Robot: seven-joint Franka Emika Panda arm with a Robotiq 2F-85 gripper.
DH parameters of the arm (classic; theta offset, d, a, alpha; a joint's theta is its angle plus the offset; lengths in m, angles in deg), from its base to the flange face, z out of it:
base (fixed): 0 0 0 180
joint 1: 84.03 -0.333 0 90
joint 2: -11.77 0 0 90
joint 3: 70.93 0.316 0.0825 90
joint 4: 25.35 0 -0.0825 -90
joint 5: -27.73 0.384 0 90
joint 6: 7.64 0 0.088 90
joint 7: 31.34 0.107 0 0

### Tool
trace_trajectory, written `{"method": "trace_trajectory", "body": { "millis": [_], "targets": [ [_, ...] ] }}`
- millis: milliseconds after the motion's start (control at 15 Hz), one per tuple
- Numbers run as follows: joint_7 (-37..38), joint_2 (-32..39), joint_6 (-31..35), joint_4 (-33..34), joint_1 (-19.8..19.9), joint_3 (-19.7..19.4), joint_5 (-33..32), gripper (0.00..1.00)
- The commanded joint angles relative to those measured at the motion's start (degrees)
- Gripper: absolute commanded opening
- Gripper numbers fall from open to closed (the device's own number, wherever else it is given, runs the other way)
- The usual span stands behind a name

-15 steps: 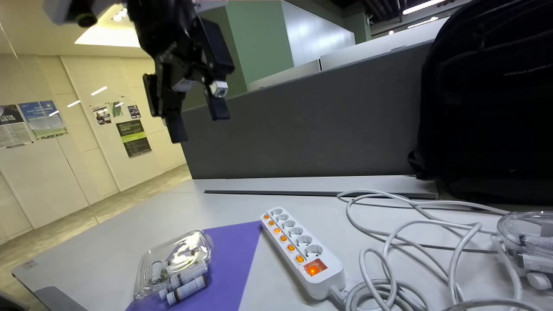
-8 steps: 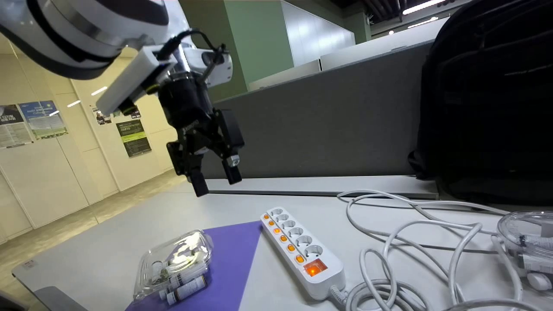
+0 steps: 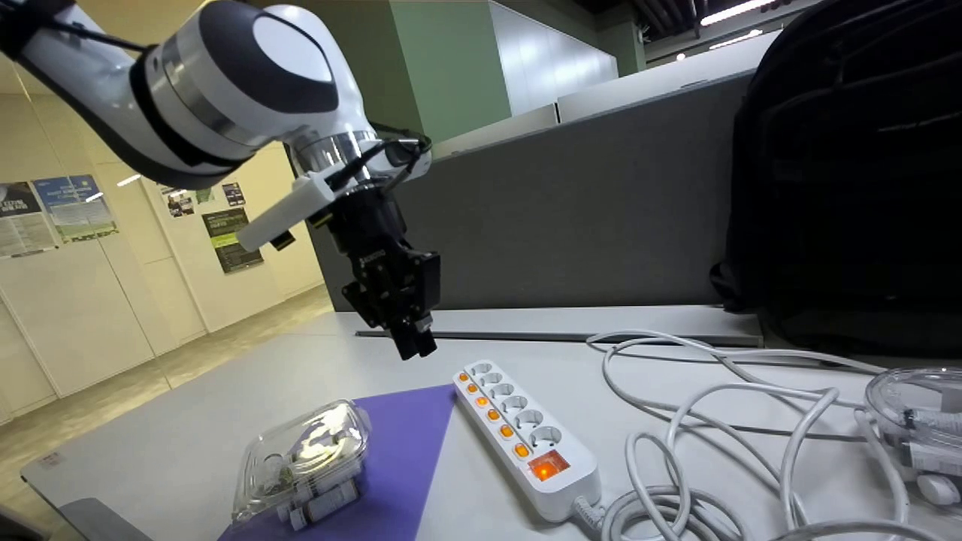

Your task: Turn off the third switch from the left

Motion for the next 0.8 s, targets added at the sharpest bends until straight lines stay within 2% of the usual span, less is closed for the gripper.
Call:
{"method": "trace_trajectory", "body": {
  "millis": [0, 200, 267, 333, 600, 733],
  "targets": [
    [1.9, 4.6, 4.0, 3.8, -1.3, -1.2, 2.6, 0.01],
    [-0.1, 7.7, 6.2, 6.0, -1.5, -1.5, 8.2, 0.0],
    [-1.7, 8.5, 4.9, 7.0, -1.3, -1.5, 10.9, 0.0],
    [-0.9, 6.3, 5.8, 4.3, -1.9, -1.9, 8.2, 0.01],
    [-1.9, 8.3, 5.8, 6.0, -1.9, -2.2, 10.4, 0.0],
    [1.4, 8.8, 10.2, 5.1, -2.4, -3.1, 7.8, 0.0]
  ]
}}
